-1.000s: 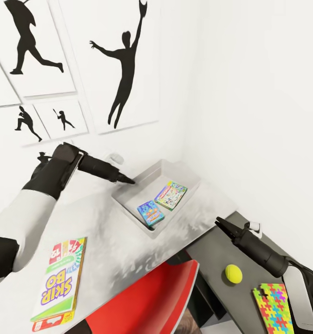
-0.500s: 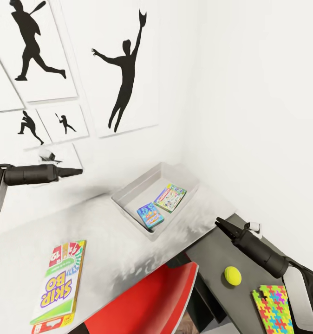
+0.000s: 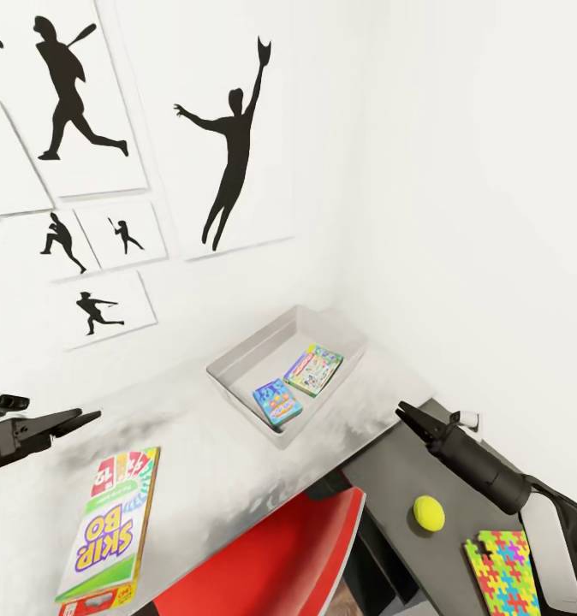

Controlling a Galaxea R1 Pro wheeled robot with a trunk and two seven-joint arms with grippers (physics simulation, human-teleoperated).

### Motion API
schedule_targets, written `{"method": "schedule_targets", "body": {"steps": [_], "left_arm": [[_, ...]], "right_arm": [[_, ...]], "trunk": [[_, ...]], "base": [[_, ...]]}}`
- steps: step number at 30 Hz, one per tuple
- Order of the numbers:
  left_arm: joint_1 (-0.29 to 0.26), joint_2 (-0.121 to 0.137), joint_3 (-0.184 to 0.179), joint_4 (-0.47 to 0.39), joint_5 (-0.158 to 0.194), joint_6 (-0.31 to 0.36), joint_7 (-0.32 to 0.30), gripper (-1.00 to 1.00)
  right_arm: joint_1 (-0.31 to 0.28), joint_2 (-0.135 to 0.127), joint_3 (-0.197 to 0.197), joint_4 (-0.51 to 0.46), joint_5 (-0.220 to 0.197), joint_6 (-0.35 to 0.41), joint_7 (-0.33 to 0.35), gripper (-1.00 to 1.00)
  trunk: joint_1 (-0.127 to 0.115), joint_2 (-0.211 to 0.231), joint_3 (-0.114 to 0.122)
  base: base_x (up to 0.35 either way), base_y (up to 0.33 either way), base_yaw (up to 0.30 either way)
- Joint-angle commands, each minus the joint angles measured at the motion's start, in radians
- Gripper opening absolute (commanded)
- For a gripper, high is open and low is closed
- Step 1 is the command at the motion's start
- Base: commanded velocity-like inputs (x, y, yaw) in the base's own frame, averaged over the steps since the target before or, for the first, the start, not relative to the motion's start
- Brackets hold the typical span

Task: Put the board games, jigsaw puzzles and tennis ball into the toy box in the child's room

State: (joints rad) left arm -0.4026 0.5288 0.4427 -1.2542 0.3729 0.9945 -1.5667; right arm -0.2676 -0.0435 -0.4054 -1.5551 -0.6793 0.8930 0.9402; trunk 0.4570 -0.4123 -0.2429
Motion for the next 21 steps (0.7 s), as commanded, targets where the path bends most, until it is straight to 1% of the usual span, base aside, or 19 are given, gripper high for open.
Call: {"method": "schedule_targets", "body": {"steps": [1, 2, 3, 4, 7, 11, 13, 15, 19, 21], "left_arm": [[0.025, 0.000, 0.013, -0.016, 0.002, 0.011, -0.004, 1.00], [0.043, 0.000, 0.028, -0.029, 0.005, 0.012, -0.004, 1.00], [0.049, 0.000, 0.037, -0.034, 0.007, 0.012, -0.004, 1.00], [0.059, -0.002, 0.054, -0.041, 0.011, 0.013, -0.004, 1.00], [0.072, -0.004, 0.083, -0.050, 0.018, 0.015, -0.004, 1.00], [0.079, -0.001, 0.100, -0.053, 0.025, 0.022, -0.004, 1.00], [0.081, -0.001, 0.104, -0.054, 0.036, 0.025, -0.004, 1.00], [0.086, -0.001, 0.106, -0.054, 0.052, 0.029, -0.004, 1.00], [0.100, 0.002, 0.131, -0.054, 0.111, 0.049, -0.004, 1.00], [0.103, 0.003, 0.140, -0.054, 0.124, 0.052, -0.004, 1.00]], "right_arm": [[-0.001, 0.002, -0.001, 0.000, 0.000, 0.004, 0.003, 1.00], [-0.001, 0.003, 0.000, 0.000, 0.000, 0.004, 0.003, 1.00], [-0.001, 0.004, 0.000, 0.000, 0.001, 0.004, 0.003, 1.00], [-0.001, 0.005, 0.000, 0.001, 0.001, 0.004, 0.003, 1.00], [-0.001, 0.006, 0.000, 0.001, 0.004, 0.003, 0.002, 1.00], [-0.001, 0.007, 0.000, 0.001, 0.005, 0.003, 0.002, 1.00], [-0.001, 0.007, 0.000, 0.001, 0.006, 0.003, 0.003, 1.00], [-0.001, 0.007, 0.000, 0.001, 0.006, 0.003, 0.003, 1.00], [-0.001, 0.007, -0.001, 0.001, 0.005, 0.003, 0.005, 1.00], [-0.001, 0.007, 0.000, 0.001, 0.005, 0.003, 0.005, 1.00]], "trunk": [[0.001, -0.002, 0.000], [0.001, -0.002, 0.002], [0.001, -0.002, 0.003], [0.001, -0.002, 0.005], [0.001, -0.002, 0.010], [0.001, -0.002, 0.016], [0.001, -0.002, 0.020], [0.001, -0.002, 0.023], [-0.007, 0.012, 0.036], [-0.007, 0.012, 0.039]], "base": [[0.000, 0.000, 0.000], [0.000, 0.000, 0.000], [0.000, 0.000, 0.000], [0.000, 0.000, 0.000], [0.000, 0.000, 0.000], [0.000, 0.000, 0.000], [0.000, 0.000, 0.000], [0.000, 0.000, 0.000], [0.000, 0.000, 0.000], [0.000, 0.000, 0.000]]}}
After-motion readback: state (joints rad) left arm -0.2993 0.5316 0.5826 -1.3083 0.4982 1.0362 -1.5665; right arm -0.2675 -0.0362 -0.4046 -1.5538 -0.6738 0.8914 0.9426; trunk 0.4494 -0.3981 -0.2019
